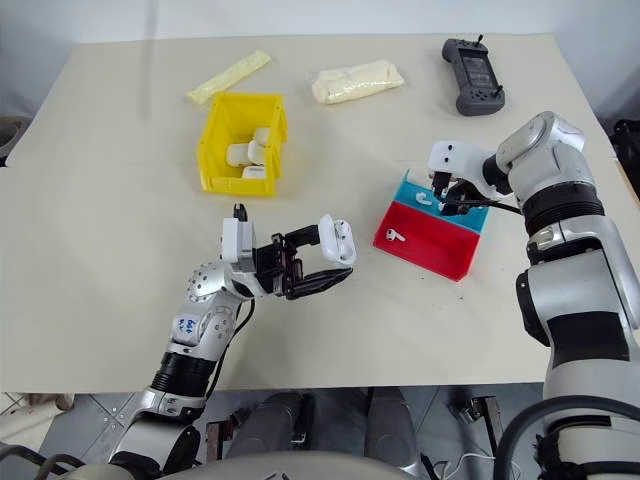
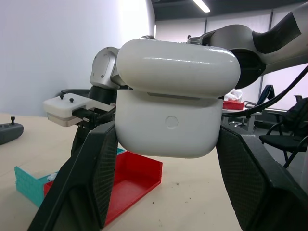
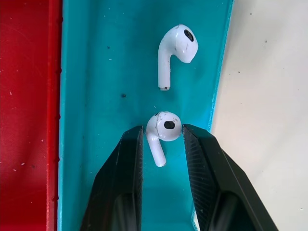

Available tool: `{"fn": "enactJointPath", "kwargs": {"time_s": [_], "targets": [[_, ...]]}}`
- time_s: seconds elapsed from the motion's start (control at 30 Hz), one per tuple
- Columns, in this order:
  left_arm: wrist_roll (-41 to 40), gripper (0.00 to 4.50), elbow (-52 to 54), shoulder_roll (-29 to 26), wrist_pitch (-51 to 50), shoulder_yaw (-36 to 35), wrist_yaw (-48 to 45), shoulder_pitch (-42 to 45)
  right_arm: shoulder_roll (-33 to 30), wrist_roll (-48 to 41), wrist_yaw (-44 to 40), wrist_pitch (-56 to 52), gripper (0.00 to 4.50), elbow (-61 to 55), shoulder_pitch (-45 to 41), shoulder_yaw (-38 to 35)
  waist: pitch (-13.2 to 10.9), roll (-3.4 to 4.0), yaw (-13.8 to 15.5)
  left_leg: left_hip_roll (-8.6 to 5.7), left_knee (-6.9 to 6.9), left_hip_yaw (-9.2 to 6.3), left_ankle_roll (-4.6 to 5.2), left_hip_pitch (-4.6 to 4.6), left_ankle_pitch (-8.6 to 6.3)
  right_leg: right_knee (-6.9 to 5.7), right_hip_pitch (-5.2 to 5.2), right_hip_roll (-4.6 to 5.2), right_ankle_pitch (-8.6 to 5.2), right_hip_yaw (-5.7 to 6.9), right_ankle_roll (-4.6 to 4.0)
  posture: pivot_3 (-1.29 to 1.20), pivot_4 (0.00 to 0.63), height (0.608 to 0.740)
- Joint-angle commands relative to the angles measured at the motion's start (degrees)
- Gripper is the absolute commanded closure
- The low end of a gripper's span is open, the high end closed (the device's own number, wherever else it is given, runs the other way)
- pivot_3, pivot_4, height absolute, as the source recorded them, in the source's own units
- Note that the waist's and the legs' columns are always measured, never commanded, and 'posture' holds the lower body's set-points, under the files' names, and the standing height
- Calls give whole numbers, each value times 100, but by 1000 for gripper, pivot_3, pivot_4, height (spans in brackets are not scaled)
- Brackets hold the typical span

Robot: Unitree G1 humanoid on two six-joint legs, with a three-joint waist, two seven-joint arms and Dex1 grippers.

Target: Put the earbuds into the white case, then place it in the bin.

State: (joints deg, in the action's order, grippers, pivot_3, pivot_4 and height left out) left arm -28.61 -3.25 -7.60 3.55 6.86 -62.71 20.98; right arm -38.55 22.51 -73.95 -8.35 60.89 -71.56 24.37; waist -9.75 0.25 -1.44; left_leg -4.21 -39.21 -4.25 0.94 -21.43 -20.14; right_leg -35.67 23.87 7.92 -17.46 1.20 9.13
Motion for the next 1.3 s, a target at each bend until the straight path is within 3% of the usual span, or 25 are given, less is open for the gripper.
{"fn": "enactJointPath", "kwargs": {"time_s": [0.03, 0.1, 0.23, 0.57, 0.73, 0.93, 1.03, 1.3], "targets": [[-62, 1751, 185, -3, -10, 6, 16, -29, 27, 29, -24, 107, 3158, 25, 105, -10, 0, 0, -3, 0, 0, 0, 0, 0, 0, 0, 0, 0, 0, 0, 0, 0, 150, 740], [-63, 1751, 189, -4, -19, -1, 21, -25, 28, 21, -46, 132, 3158, 4, 133, -14, 0, 0, -5, 0, 0, 0, 0, 1, 0, 0, 0, 0, 0, 0, 0, 0, 150, 740], [-60, 1751, 194, -7, -33, -2, 19, -24, 25, -12, -42, 126, 3980, -40, 168, -55, 0, 0, -4, 1, 0, 0, 0, 5, 0, 1, -6, 0, 0, 0, 0, 0, 150, 740], [-95, 1751, 188, -28, -131, 8, -50, 16, -338, -385, -104, -244, 3984, -721, 222, -601, 0, 0, 11, 0, 1, -1, 0, 14, 0, 3, -15, 0, 0, 1, 0, 0, 150, 740], [-163, 1751, 190, -59, -241, -10, -151, 66, -905, -1280, -615, -1055, 3984, -2410, 884, -1437, 0, 0, 75, -4, 2, 0, 0, 8, 0, 6, -10, 4, 0, 0, 0, 0, 150, 740], [-232, 1751, 121, -105, -445, -5, -308, 203, -1302, -2989, -871, -2502, 3984, -5182, 2840, -2804, -1, -1, 208, 2, -3, 0, 0, 8, -1, 11, -18, 0, 0, 0, 0, 0, 150, 740], [-269, 1751, 78, -101, -579, -14, -337, 260, -1114, -3790, -599, -3103, 3984, -6020, 3552, -3386, -1, -1, 260, 0, -9, 3, 0, 9, -1, 8, -18, 2, 1, -4, 1, 0, 150, 740], [-246, 1751, -31, -96, -669, -95, -336, 420, 880, -6687, 1448, -5265, 3984, -8311, 4734, -4995, -1, -1, 282, 4, -8, 1, -2, 12, -1, 3, -17, -4, 1, -8, 1, 0, 150, 740]]}}
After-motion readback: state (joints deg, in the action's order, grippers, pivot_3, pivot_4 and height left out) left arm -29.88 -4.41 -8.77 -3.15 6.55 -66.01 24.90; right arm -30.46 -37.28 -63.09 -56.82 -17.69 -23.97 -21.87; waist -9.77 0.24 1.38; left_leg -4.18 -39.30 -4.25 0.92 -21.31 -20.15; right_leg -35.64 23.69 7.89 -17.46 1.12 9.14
